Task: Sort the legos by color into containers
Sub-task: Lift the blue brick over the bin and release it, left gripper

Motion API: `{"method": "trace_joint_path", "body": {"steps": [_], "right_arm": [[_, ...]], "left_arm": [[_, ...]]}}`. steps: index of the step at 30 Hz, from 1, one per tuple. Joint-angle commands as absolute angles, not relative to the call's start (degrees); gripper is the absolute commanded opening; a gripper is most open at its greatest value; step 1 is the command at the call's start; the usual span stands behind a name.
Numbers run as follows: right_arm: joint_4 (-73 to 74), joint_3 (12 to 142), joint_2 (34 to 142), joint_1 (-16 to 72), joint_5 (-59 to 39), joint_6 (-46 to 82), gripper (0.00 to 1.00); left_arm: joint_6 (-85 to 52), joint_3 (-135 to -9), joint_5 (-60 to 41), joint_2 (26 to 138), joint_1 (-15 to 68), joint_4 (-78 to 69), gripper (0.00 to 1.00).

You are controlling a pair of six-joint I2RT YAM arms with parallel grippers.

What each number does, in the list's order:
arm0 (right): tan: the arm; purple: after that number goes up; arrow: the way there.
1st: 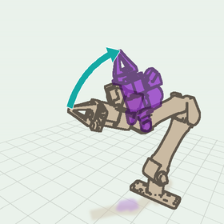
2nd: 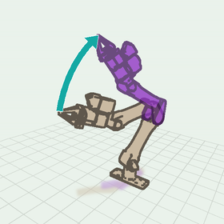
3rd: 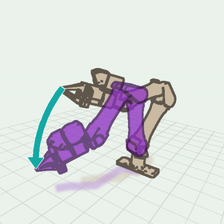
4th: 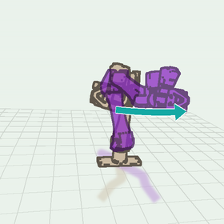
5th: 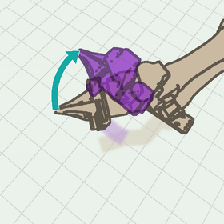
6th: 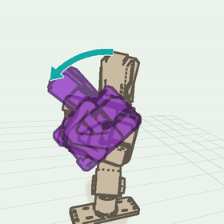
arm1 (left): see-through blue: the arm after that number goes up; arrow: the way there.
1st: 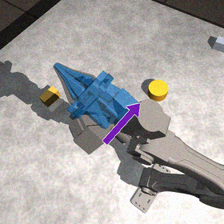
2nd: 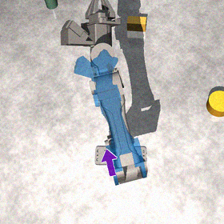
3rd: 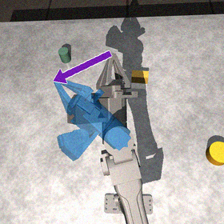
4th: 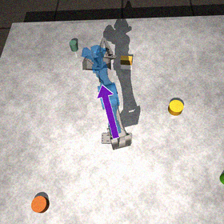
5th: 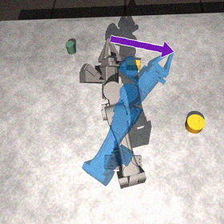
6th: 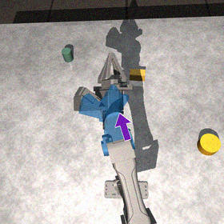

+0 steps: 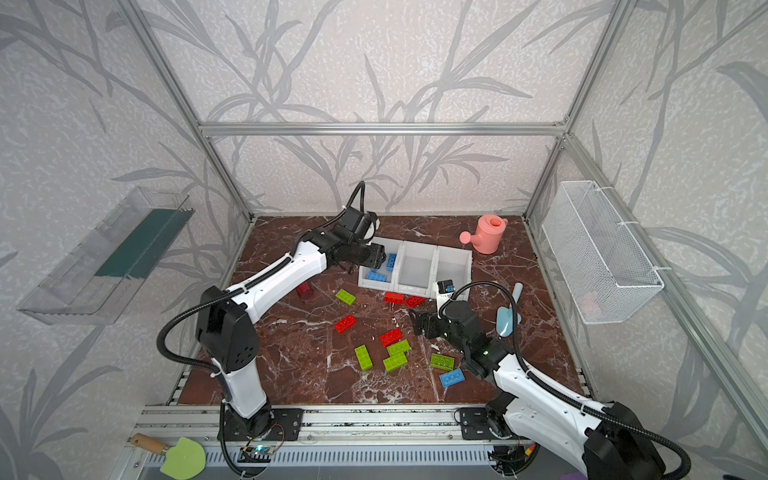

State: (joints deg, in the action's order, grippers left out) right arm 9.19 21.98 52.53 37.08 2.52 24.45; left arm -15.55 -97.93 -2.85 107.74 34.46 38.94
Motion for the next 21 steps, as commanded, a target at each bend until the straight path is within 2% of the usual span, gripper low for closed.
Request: {"method": "trace_joint_path", "body": {"steps": [1, 7, 14, 16, 19, 21], "right_arm": [[9.9, 21.4, 51.3, 36.8, 3.1, 24.5, 0.94], [9.4, 21.5, 50.7, 36.9, 3.1, 24.4, 0.94], [8.6, 21.7, 49.7, 36.8, 3.5, 25.3, 0.94], [8.5, 21.7, 49.7, 36.8, 3.4, 25.4, 0.94], [7.8, 22.1, 49.7, 36.7, 3.3, 25.7, 0.94], [6.3, 22.8, 49.1, 36.7, 3.3, 26.9, 0.94]], "left_arm": [[-13.4, -102.7, -2.7, 112.3, 34.5, 41.7, 0.56], [-13.3, -109.8, -0.7, 119.5, 34.1, 44.4, 0.56], [-12.8, -111.3, 1.2, 121.2, 33.7, 44.8, 0.57], [-12.7, -111.4, 1.2, 121.3, 33.6, 44.9, 0.62], [-12.2, -111.9, 0.5, 121.2, 33.5, 45.6, 0.78], [-12.1, -112.4, 0.3, 121.1, 33.5, 46.4, 0.85]]}}
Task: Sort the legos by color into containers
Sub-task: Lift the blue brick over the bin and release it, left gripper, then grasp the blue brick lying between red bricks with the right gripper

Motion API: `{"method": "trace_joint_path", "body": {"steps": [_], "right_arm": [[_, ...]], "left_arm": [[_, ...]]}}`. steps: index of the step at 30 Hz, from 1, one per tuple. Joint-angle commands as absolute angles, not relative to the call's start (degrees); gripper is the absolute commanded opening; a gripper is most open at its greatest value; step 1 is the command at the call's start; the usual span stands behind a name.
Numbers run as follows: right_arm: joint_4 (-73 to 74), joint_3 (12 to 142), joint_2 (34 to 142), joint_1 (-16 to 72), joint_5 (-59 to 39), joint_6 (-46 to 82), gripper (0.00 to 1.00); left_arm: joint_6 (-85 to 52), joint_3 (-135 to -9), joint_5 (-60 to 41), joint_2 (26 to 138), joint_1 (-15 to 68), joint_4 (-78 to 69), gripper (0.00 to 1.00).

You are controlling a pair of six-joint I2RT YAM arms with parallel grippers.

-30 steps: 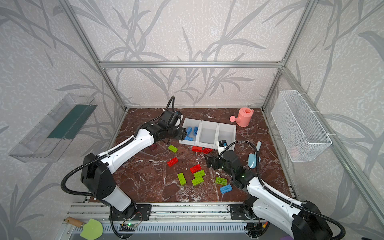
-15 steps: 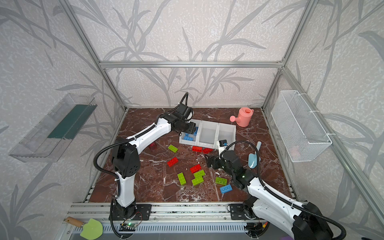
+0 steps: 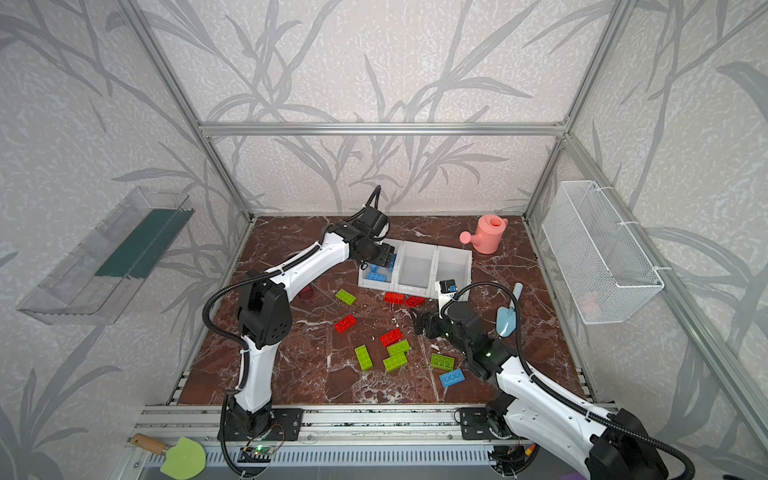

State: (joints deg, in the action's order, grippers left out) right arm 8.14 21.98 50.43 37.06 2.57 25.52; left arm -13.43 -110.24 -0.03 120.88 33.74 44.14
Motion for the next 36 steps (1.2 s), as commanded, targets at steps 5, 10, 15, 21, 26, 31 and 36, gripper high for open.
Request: {"method": "trace_joint_path", "body": {"steps": [5, 10, 15, 21, 26, 31, 36], "right_arm": [[1.6, 24.7, 47.7, 36.8, 4.3, 29.5, 0.93], [-10.6, 27.9, 47.5, 36.9, 7.6, 30.0, 0.93], [-21.9, 29.2, 44.9, 36.8, 12.8, 31.9, 0.83], [-27.5, 28.9, 47.5, 34.0, 12.9, 35.9, 0.79], [-29.3, 28.6, 51.9, 31.1, 13.2, 41.8, 0.84], [-31.7, 29.6, 56.3, 30.5, 15.0, 44.8, 0.87], [-33.1, 30.3, 58.3, 29.9, 15.6, 46.2, 0.9]], "left_arm": [[-12.3, -111.7, 0.4, 117.3, 33.5, 47.8, 0.93], [-15.7, -103.6, -0.7, 106.9, 33.8, 45.5, 0.93], [-19.0, -89.3, -2.2, 92.4, 34.9, 40.6, 0.92], [-18.7, -79.8, -2.3, 77.7, 35.0, 42.4, 0.9], [-17.2, -72.0, -1.5, 65.2, 34.9, 43.9, 0.9], [-16.0, -66.1, 0.4, 56.9, 35.0, 46.4, 0.9], [-14.9, -61.1, 0.8, 53.1, 34.8, 45.7, 0.9]]}}
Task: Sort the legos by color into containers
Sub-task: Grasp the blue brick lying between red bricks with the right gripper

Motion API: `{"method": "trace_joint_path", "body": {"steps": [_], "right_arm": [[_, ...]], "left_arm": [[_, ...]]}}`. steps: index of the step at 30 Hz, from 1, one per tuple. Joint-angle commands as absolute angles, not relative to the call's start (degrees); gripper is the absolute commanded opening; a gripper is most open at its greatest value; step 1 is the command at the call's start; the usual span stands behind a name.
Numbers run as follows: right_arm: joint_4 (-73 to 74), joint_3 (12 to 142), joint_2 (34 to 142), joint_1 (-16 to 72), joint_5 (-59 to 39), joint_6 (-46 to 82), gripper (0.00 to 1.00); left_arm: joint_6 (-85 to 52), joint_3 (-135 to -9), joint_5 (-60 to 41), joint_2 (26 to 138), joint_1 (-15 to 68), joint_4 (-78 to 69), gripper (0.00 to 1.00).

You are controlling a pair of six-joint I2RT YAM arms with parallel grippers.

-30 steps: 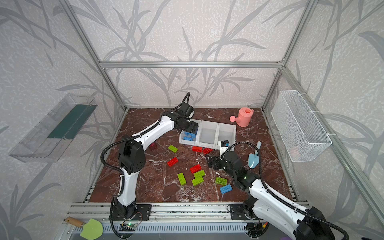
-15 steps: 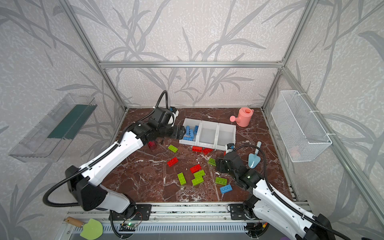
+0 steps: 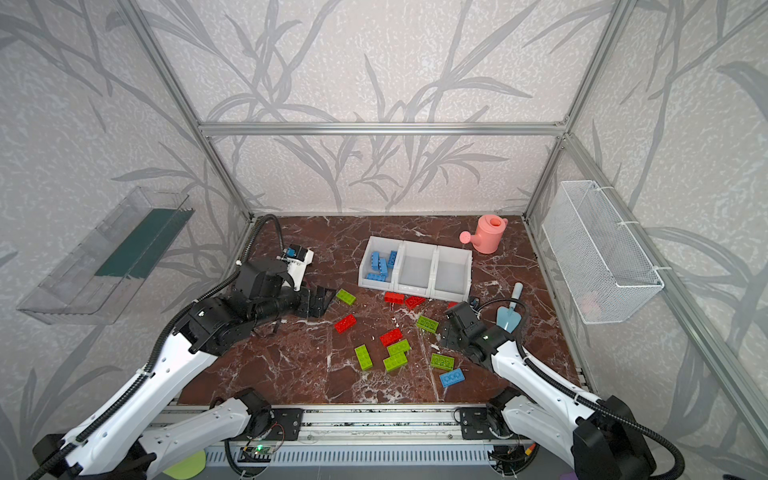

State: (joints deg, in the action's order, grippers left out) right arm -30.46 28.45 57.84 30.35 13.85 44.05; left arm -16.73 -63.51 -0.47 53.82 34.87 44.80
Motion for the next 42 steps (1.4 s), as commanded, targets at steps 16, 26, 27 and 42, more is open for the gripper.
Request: {"method": "trace_joint_path", "body": {"steps": [16, 26, 27, 42], "right_arm": [[-30.4, 34.0, 70.0, 28.7, 9.4, 43.7, 0.9], [-31.6, 39.7, 79.6, 28.7, 5.6, 40.1, 0.77], [-32.3, 40.6, 80.9, 28.7, 5.3, 40.1, 0.76], [-34.8, 45.7, 88.8, 28.7, 3.0, 38.6, 0.28]], "left_arm": [[-13.1, -56.0, 3.1, 50.9, 34.1, 43.5, 0.9], [-12.9, -55.4, 3.4, 49.7, 34.0, 43.2, 0.9], [-12.9, -55.3, 3.3, 49.6, 34.1, 43.3, 0.9], [-12.8, -54.7, 3.5, 48.4, 34.0, 43.2, 0.9]]}}
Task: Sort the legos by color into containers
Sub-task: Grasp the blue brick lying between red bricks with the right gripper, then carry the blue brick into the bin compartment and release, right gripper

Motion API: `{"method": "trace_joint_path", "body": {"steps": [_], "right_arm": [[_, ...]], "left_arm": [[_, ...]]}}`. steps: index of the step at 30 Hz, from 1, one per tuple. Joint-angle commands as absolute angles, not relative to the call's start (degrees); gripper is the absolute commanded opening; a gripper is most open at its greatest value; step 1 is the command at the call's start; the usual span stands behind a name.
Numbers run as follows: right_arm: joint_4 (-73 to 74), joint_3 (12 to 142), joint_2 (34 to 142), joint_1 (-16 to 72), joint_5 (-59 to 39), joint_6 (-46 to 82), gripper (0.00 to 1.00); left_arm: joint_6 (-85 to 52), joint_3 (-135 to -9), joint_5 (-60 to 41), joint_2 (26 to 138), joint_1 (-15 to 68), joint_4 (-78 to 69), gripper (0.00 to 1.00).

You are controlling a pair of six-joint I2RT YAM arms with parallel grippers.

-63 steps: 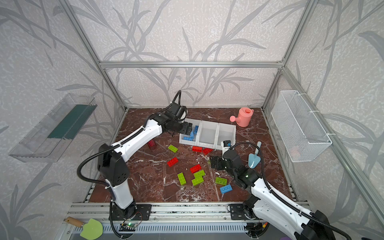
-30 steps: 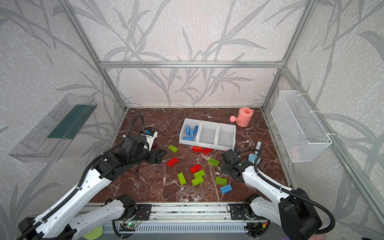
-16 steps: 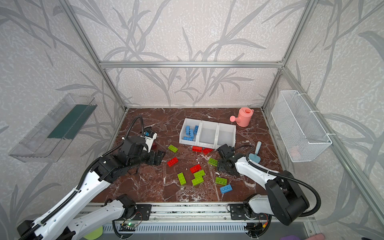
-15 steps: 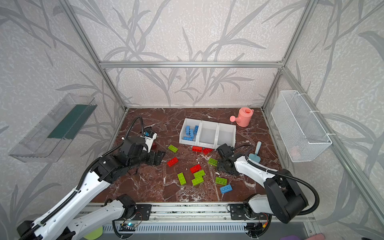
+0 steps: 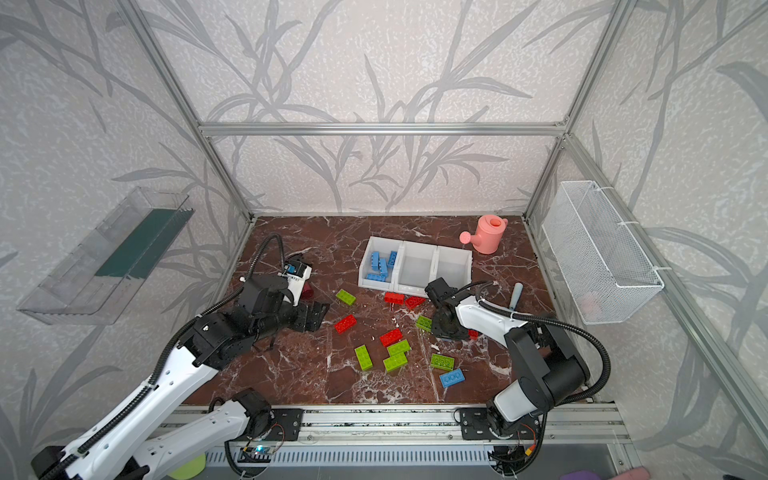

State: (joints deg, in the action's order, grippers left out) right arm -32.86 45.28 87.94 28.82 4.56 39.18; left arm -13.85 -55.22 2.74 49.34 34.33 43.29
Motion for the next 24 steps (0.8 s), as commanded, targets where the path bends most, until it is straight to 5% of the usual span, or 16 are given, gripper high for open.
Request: {"method": "trace_joint_path", "body": {"steps": [1, 15, 24], "right_arm": [[-35.1, 45.9, 88.6, 28.8, 3.0, 38.5, 0.27], [-42.4, 56.1, 81.4, 33.1, 3.4, 27.8, 0.25], [-41.8, 72.0, 89.3, 34.0, -0.5, 22.4, 0.25]], "left_arm": [[-12.8, -54.7, 3.6, 48.4, 34.0, 43.2, 0.9], [-14.2, -53.2, 10.6, 42.7, 34.0, 41.8, 0.9], [-15.7, -51.9, 18.1, 38.0, 34.0, 40.6, 0.98]]}}
